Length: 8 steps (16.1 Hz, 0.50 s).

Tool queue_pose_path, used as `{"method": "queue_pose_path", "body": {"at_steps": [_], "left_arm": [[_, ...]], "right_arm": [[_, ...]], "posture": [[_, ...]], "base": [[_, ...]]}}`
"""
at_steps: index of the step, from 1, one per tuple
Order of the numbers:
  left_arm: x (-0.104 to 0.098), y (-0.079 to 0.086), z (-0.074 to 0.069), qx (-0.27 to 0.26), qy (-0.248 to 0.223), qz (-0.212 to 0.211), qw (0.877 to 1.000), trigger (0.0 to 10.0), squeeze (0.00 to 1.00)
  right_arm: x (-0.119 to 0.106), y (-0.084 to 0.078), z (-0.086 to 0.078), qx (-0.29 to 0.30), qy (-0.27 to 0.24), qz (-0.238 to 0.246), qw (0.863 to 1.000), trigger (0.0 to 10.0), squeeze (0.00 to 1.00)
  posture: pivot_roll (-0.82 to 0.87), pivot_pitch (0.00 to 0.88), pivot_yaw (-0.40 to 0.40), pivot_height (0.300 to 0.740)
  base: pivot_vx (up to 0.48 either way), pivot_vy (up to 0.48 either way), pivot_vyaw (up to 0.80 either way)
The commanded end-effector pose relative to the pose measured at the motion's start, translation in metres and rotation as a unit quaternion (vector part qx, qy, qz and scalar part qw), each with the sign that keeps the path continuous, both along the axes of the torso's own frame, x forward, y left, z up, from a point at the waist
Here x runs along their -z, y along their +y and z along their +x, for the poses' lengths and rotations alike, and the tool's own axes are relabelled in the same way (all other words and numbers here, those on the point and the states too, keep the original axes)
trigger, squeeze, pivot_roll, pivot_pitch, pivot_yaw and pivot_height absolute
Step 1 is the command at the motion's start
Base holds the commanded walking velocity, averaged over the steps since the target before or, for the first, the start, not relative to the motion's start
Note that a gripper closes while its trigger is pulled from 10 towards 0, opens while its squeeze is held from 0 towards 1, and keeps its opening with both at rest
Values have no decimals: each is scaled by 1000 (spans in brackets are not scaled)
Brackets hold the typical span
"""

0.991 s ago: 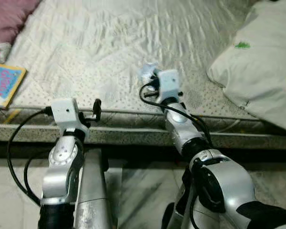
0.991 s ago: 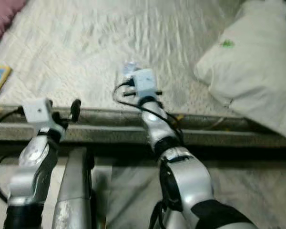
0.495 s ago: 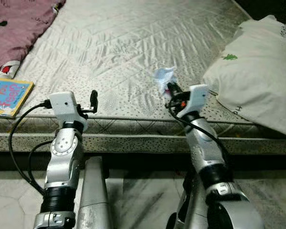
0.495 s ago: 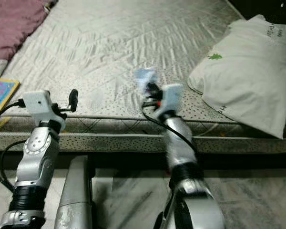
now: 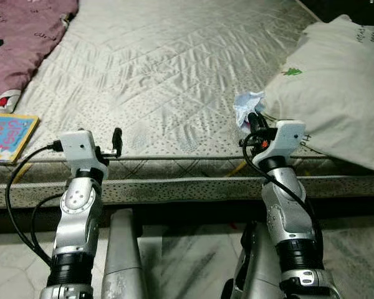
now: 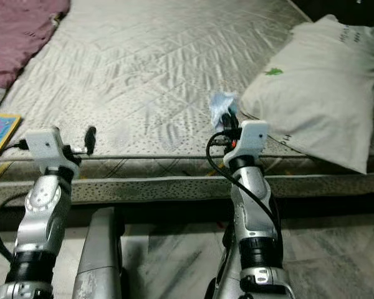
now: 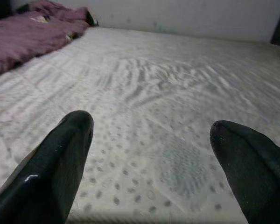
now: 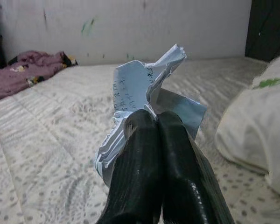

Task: Clean up the room

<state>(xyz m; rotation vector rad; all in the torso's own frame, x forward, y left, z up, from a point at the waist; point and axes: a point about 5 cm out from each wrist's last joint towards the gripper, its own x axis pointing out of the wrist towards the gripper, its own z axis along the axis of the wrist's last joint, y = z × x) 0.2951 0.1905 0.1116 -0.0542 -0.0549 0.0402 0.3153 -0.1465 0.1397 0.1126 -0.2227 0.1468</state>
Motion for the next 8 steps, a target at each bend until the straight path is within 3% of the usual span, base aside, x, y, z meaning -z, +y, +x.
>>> {"method": "queue_pose_path", "body": {"at_steps": [1,8], "left_arm": [[0,0,-3,6,-2,4,1000,10000,0],[3,2,-15,5,9,2,1000,10000,0]], "right_arm": [[-3,4,-1,-4,0,1,1000,10000,0],[-8,12,-17,-2,10,24,1000,10000,0]], "posture": [[9,0,-7,497],[8,0,11,582]], "base": [[0,0,0],[0,0,0]]}}
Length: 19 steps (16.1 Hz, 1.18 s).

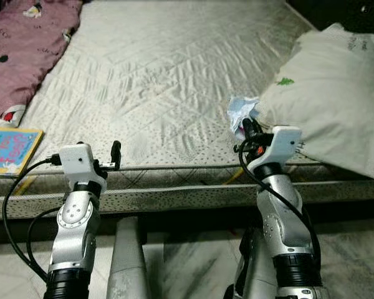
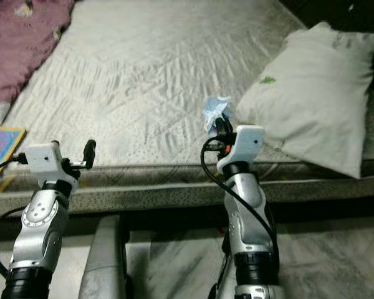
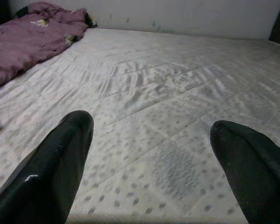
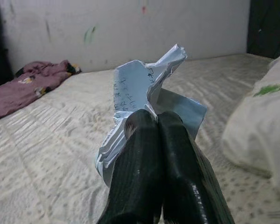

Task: Clean up the room

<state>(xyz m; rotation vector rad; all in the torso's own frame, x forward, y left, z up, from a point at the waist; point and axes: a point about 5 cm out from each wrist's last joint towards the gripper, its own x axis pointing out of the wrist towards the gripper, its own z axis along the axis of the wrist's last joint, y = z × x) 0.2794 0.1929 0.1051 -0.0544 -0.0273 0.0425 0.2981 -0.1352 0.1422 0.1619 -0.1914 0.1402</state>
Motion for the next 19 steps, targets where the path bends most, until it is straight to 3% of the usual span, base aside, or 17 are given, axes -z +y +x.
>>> {"method": "queue_pose_path", "body": {"at_steps": [1,12,19], "left_arm": [[-5,-1,-1,7,-5,2,1000,10000,0],[-5,-10,-2,16,1,-17,1000,10000,0],[-10,-12,8,12,-4,1,1000,10000,0]], "right_arm": [[-6,0,-2,0,-7,-2,1000,10000,0],[-7,-1,-5,-5,5,-24,1000,10000,0],[-2,-6,-4,26,12,-35,999,10000,0]], "posture": [[8,0,10,592],[-1,0,-7,737],[-5,0,11,740]], "base": [[0,0,0],[0,0,0],[0,0,0]]}}
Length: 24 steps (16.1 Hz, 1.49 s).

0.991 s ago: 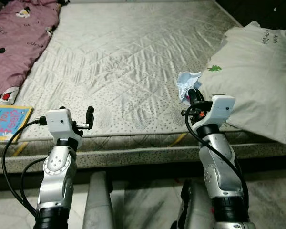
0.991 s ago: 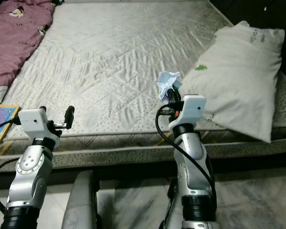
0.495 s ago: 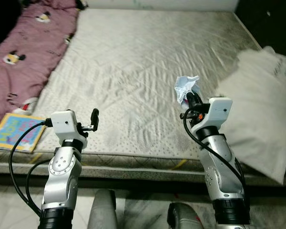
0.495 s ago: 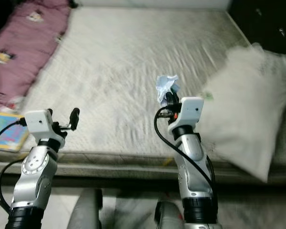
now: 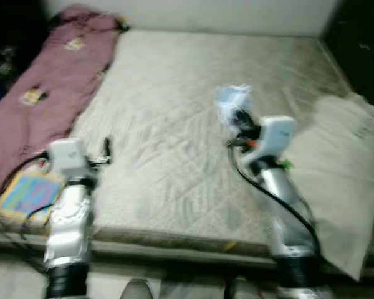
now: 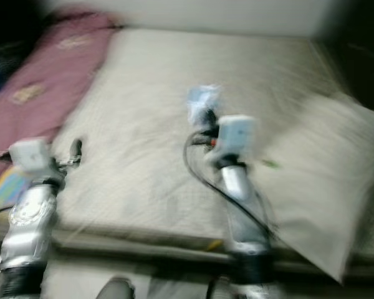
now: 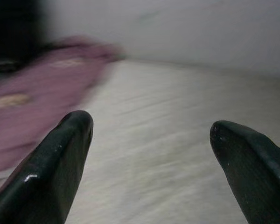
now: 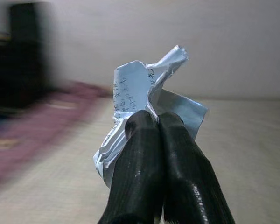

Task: Clean up the room

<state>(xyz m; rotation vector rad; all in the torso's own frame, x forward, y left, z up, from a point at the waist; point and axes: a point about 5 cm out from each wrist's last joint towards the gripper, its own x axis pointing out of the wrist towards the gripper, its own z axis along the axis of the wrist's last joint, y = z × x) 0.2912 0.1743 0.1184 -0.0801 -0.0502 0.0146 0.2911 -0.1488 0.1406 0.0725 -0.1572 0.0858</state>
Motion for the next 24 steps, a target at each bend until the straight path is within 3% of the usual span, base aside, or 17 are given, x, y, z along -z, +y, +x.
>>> {"method": "queue_pose_path", "body": {"at_steps": [1,10,13,20,24], "left_arm": [[3,7,-5,-2,8,13,1000,10000,0],[13,-7,-10,19,23,-4,1000,10000,0],[13,-10,-11,25,25,-8,999,10000,0],[14,-7,-8,14,27,-33,999,10000,0],[13,-8,-8,18,25,-35,999,10000,0]], "right_arm": [[-4,7,2,-3,-4,8,1000,10000,0],[1,3,-4,18,-1,-42,999,10000,0],[0,4,-3,21,-2,-14,1000,10000,0],[1,5,-6,10,10,-19,1000,10000,0],[1,7,-7,0,14,-15,1000,10000,0]], "posture": [[-6,0,7,740],[-20,0,17,740],[-27,0,18,740],[-43,0,-3,740],[-36,0,-9,740]], "base": [[0,0,0],[0,0,0],[0,0,0],[0,0,-114],[0,291,0]]}}
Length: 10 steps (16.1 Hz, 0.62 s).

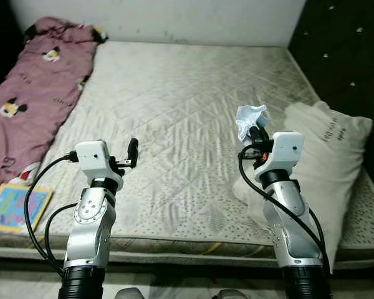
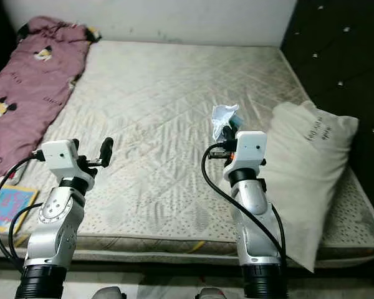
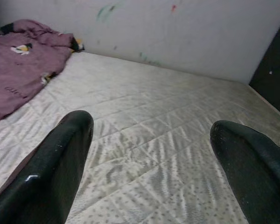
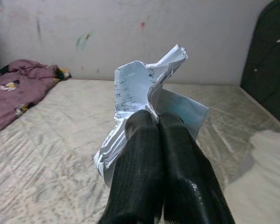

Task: Clean up the room

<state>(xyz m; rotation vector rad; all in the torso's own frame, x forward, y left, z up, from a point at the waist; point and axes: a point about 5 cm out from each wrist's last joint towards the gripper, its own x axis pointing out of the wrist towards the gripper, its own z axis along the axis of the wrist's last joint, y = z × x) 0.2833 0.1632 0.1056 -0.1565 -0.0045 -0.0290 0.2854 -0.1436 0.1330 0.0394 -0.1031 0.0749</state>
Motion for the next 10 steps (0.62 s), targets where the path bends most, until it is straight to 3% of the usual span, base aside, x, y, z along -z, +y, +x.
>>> {"method": "queue_pose_path", "body": {"at_steps": [1,10], "left_arm": [[0,3,0,-5,3,3,1000,10000,0],[-2,4,2,-3,-1,7,1000,10000,0]], "right_arm": [[-7,2,-1,-6,-12,2,1000,10000,0],[-6,6,2,-18,-9,11,1000,10000,0]], "posture": [[-36,0,-9,740],[-23,0,-8,740]], "base": [[0,341,0],[0,408,0]]}}
